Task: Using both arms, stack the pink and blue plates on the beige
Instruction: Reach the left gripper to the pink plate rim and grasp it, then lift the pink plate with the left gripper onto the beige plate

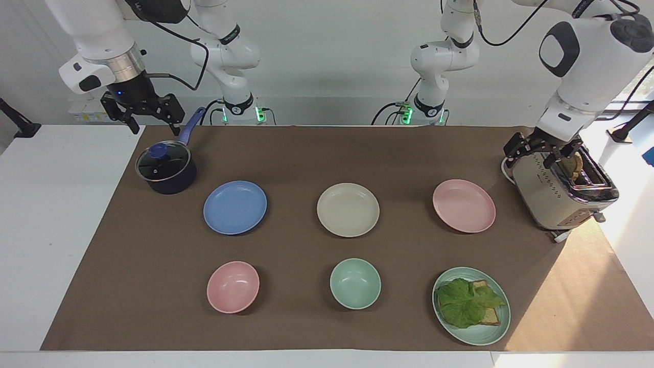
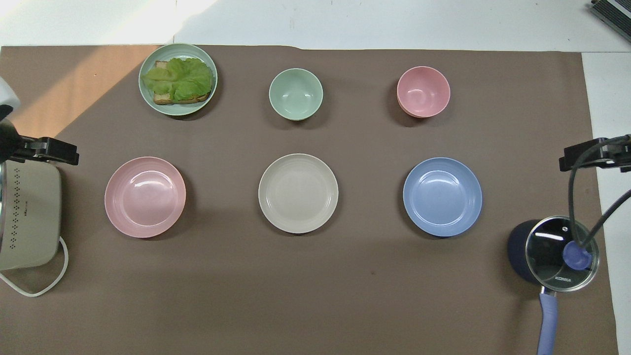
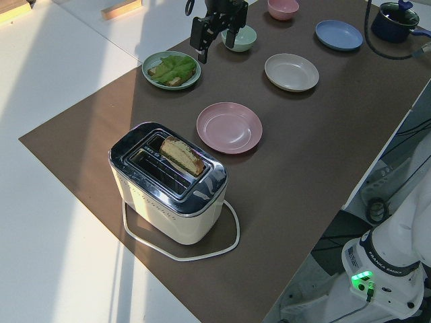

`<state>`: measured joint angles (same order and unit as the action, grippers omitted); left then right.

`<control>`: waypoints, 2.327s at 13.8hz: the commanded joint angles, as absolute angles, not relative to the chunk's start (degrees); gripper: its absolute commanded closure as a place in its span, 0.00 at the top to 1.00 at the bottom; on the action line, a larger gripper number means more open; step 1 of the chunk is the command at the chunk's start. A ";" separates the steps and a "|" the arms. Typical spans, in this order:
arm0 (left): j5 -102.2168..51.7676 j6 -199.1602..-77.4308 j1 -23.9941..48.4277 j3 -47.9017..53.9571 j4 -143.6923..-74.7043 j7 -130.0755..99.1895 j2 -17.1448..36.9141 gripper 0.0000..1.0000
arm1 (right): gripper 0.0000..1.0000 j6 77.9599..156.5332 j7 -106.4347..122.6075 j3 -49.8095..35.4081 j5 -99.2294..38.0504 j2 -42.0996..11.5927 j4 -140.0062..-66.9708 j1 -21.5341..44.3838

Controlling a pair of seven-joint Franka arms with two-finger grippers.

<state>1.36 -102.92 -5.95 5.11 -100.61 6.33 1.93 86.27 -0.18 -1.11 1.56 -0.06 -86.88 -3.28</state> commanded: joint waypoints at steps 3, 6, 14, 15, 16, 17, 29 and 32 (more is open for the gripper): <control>1.41 -117.50 -8.43 5.36 -113.64 6.86 4.28 1.00 | 1.00 86.13 -1.14 -1.58 1.93 0.26 -87.28 -3.69; 1.41 -119.53 -10.19 5.45 -113.82 6.77 9.30 1.00 | 1.00 86.13 -1.14 -1.58 1.85 0.35 -87.28 -3.69; -1.05 -120.41 -10.11 5.45 -121.46 4.66 9.58 1.00 | 1.00 86.22 -1.06 -1.58 1.85 0.26 -87.19 -3.69; -1.05 -120.41 -9.93 5.45 -121.64 4.57 9.49 1.00 | 1.00 86.22 -0.97 -1.50 1.85 0.26 -87.19 -3.78; -1.05 -120.32 -9.93 5.45 -121.90 4.14 9.23 1.00 | 1.00 86.22 -1.05 -1.58 1.85 0.26 -87.19 -3.69; -1.05 -120.32 -10.19 5.45 -122.25 3.17 9.14 0.85 | 1.00 86.13 -1.05 -1.58 1.85 0.26 -87.19 -3.60; -7.90 -101.63 -10.11 5.45 -108.92 2.46 10.20 0.00 | 1.00 90.08 -1.32 -1.49 1.76 0.70 -89.56 -3.69; -12.04 -98.53 -7.93 7.02 -106.18 -5.40 9.76 0.00 | 1.00 91.14 -1.32 -1.58 1.76 1.32 -90.61 -3.60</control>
